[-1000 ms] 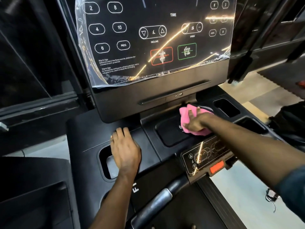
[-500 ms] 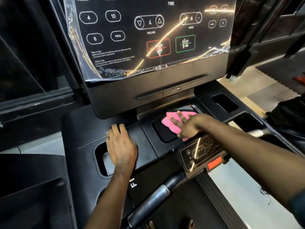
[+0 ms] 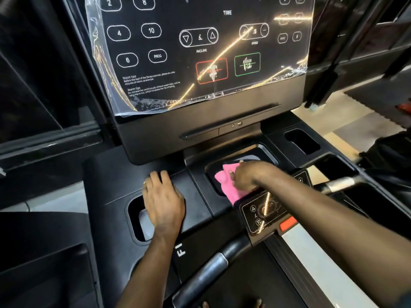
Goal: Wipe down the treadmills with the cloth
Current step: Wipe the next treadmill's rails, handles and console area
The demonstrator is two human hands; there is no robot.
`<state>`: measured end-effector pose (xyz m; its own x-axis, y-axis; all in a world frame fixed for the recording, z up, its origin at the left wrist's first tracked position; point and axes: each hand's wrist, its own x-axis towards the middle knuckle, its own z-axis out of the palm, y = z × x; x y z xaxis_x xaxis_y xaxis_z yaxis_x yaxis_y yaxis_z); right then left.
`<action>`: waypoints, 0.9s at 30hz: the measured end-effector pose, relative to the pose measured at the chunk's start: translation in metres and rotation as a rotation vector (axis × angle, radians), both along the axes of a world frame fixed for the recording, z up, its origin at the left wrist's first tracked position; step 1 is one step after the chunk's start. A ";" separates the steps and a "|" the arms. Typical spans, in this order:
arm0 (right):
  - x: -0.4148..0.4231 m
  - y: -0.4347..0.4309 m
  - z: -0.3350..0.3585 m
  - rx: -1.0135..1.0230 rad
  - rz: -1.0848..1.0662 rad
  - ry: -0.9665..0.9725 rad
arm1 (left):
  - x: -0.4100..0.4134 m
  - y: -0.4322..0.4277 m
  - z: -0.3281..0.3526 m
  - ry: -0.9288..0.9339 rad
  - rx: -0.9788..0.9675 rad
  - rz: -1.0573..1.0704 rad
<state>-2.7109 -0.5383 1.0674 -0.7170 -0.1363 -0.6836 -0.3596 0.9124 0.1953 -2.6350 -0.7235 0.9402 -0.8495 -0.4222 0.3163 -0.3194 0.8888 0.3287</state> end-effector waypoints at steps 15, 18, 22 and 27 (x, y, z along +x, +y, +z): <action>-0.035 0.054 -0.004 -0.275 -0.630 0.146 | -0.002 -0.001 0.000 -0.006 0.005 0.007; -0.040 0.029 -0.017 -0.095 -0.667 0.151 | -0.001 0.002 0.003 -0.028 0.010 0.009; -0.005 -0.037 -0.071 -0.147 -0.675 0.100 | -0.002 0.001 0.002 -0.033 0.009 0.010; 0.014 -0.039 -0.065 -0.197 -0.459 0.052 | 0.001 -0.003 -0.002 0.006 -0.003 -0.031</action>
<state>-2.6968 -0.5769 1.0022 -0.7657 0.0784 -0.6385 0.0936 0.9956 0.0100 -2.6335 -0.7265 0.9379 -0.8602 -0.3950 0.3225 -0.2901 0.8991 0.3277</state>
